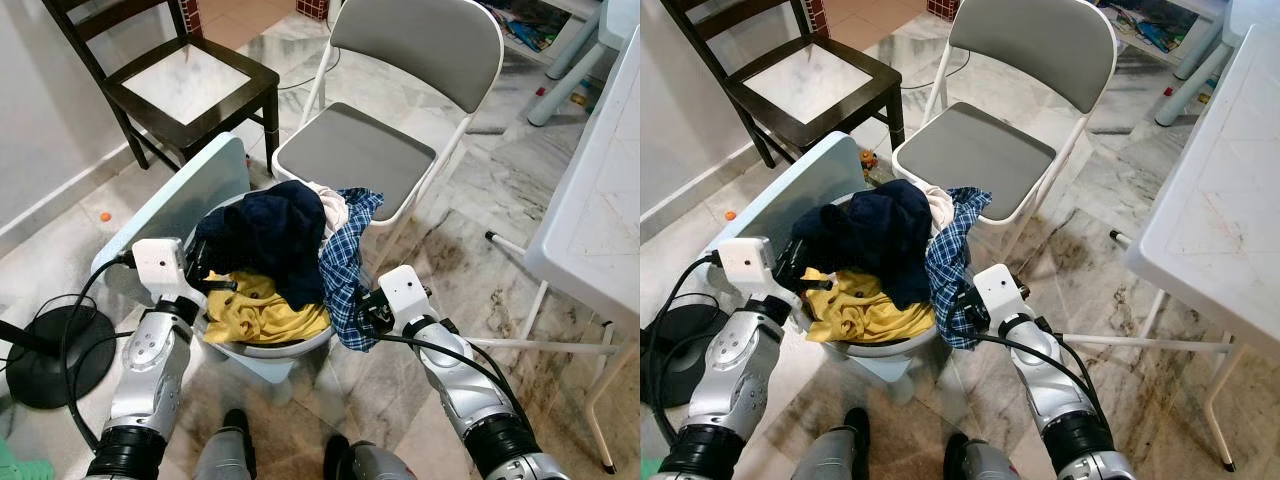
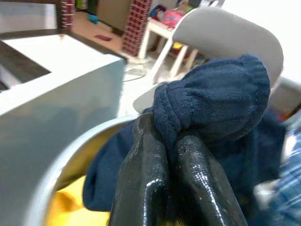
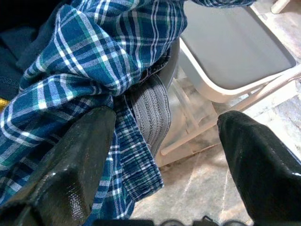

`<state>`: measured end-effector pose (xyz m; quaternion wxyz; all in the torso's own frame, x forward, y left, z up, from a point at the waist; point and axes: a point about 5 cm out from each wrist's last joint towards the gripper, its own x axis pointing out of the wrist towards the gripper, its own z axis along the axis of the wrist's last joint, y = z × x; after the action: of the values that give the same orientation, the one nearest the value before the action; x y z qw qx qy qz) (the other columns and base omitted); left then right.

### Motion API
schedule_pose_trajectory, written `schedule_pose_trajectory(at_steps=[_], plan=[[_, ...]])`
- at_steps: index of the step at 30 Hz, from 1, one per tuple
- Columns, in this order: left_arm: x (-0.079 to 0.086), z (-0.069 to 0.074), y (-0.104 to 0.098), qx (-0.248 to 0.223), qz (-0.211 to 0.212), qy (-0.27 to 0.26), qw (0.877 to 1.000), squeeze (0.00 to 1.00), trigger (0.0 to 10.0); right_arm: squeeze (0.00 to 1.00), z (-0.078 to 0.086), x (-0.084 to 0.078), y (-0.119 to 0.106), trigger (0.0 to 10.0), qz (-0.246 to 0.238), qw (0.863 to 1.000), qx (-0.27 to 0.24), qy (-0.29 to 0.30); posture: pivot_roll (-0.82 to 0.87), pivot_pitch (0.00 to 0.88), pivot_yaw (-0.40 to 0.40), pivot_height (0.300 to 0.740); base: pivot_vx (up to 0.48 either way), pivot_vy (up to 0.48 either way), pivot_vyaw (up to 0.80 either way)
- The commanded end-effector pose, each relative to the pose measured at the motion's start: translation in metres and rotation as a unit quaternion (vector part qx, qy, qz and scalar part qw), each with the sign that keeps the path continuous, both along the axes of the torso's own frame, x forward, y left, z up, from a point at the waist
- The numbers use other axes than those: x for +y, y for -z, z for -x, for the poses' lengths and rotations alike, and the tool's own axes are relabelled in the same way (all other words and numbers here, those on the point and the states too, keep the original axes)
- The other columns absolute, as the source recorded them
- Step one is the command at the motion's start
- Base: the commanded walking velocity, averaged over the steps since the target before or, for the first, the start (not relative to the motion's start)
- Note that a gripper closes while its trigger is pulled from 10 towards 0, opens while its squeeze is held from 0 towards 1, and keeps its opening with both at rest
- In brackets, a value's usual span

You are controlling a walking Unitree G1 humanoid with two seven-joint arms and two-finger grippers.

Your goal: Hang hanger

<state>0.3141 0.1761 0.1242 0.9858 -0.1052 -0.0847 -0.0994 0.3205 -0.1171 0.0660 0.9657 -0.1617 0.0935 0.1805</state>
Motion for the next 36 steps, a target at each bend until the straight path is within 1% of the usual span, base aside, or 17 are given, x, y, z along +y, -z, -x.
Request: schedule_pose_trajectory(at_steps=[1, 5, 8, 10, 12, 14, 17, 19, 25, 26, 27, 28, 29, 30, 32, 34, 36], plan=[[-0.014, -0.002, -0.015, -0.014, 0.039, 0.046, 0.998, 0.0, 0.0, 0.0, 0.003, -0.006, 0.002, 10.0, -0.002, 1.0, 0.001, 0.003, 0.17, 0.277, -0.114, 0.74, 0.0, 0.0, 0.0], [-0.038, 0.002, -0.042, -0.018, 0.133, 0.158, 0.978, 0.0, 0.0, 0.0, 0.001, -0.007, -0.001, 10.0, -0.007, 1.0, -0.008, 0.009, 0.17, 0.268, -0.113, 0.74, 0.0, 0.0, 0.0], [-0.051, 0.009, -0.056, -0.022, 0.162, 0.21, 0.964, 0.0, 0.0, 0.0, 0.001, -0.006, 0.0, 10.0, -0.006, 1.0, -0.007, 0.007, 0.17, 0.267, -0.113, 0.74, 0.0, 0.0, 0.0], [-0.056, 0.012, -0.061, -0.02, 0.183, 0.229, 0.956, 0.0, 0.0, 0.0, 0.001, -0.004, 0.0, 10.0, -0.006, 1.0, -0.008, 0.006, 0.17, 0.267, -0.113, 0.74, 0.0, 0.0, 0.0], [-0.058, 0.015, -0.064, -0.004, 0.244, 0.233, 0.941, 0.0, 0.0, 0.0, 0.001, -0.001, 0.0, 10.0, -0.008, 1.0, -0.008, 0.002, 0.18, 0.269, -0.107, 0.74, 0.0, 0.0, 0.0], [-0.056, 0.015, -0.06, 0.01, 0.263, 0.225, 0.938, 0.0, 0.0, 0.0, 0.001, 0.0, 0.001, 10.0, -0.009, 1.0, -0.007, 0.001, 0.18, 0.269, -0.107, 0.74, 0.0, 0.0, 0.0], [-0.053, 0.017, -0.041, 0.056, 0.265, 0.208, 0.94, 0.0, 0.0, 0.0, 0.002, 0.002, 0.002, 10.0, -0.009, 1.0, -0.005, -0.001, 0.18, 0.269, -0.106, 0.74, 0.0, 0.0, 0.0], [-0.048, 0.02, -0.009, 0.118, 0.246, 0.177, 0.946, 0.0, 0.0, 0.0, 0.003, 0.002, 0.003, 10.0, -0.008, 1.0, -0.004, -0.002, 0.19, 0.269, -0.106, 0.74, 0.0, 0.0, 0.0], [-0.044, 0.029, 0.031, 0.19, 0.223, 0.151, 0.944, 0.0, 0.0, 0.0, 0.003, 0.0, 0.004, 10.0, -0.005, 1.0, 0.001, -0.003, 0.18, 0.272, -0.109, 0.74, 0.0, 0.0, 0.0], [-0.04, 0.032, 0.047, 0.216, 0.197, 0.127, 0.948, 0.0, 1.6, 0.0, 0.003, 0.0, 0.005, 10.0, -0.003, 1.0, 0.002, -0.004, 0.18, 0.271, -0.109, 0.74, 0.0, 0.0, 0.0], [-0.039, 0.033, 0.052, 0.225, 0.199, 0.118, 0.946, 0.0, 1.6, 0.0, 0.003, 0.0, 0.005, 10.0, -0.003, 1.0, 0.003, -0.004, 0.18, 0.271, -0.112, 0.74, 0.0, 0.0, 0.0], [-0.038, 0.033, 0.055, 0.231, 0.202, 0.113, 0.945, 0.0, 2.9, 0.0, 0.003, 0.0, 0.005, 10.0, -0.003, 1.0, 0.003, -0.005, 0.18, 0.271, -0.112, 0.74, 0.0, 0.0, 0.0], [-0.035, 0.032, 0.058, 0.237, 0.193, 0.095, 0.947, 0.91, 10.0, 0.0, 0.004, 0.0, 0.005, 10.0, -0.003, 1.0, 0.003, -0.005, 0.18, 0.27, -0.113, 0.74, 0.0, 0.0, 0.0], [-0.033, 0.031, 0.058, 0.239, 0.184, 0.082, 0.95, 1.0, 10.0, 0.0, 0.004, 0.0, 0.005, 10.0, -0.002, 1.0, 0.003, -0.005, 0.18, 0.27, -0.113, 0.74, 0.0, 0.0, 0.0], [-0.033, 0.03, 0.058, 0.24, 0.182, 0.08, 0.95, 1.0, 10.0, 0.0, 0.004, -0.001, 0.005, 10.0, -0.002, 1.0, 0.003, -0.006, 0.18, 0.27, -0.113, 0.74, 0.0, 0.0, 0.0], [-0.028, 0.027, 0.053, 0.226, 0.123, 0.068, 0.964, 1.0, 10.0, 0.0, 0.005, -0.001, 0.006, 10.0, -0.002, 1.0, 0.004, -0.006, 0.18, 0.27, -0.115, 0.74, 0.0, 0.0, 0.0], [-0.025, 0.027, 0.051, 0.219, 0.094, 0.059, 0.97, 1.0, 10.0, 0.0, 0.005, 0.0, 0.006, 10.0, -0.002, 1.0, 0.004, -0.007, 0.18, 0.27, -0.114, 0.74, 0.0, 0.0, 0.0]])
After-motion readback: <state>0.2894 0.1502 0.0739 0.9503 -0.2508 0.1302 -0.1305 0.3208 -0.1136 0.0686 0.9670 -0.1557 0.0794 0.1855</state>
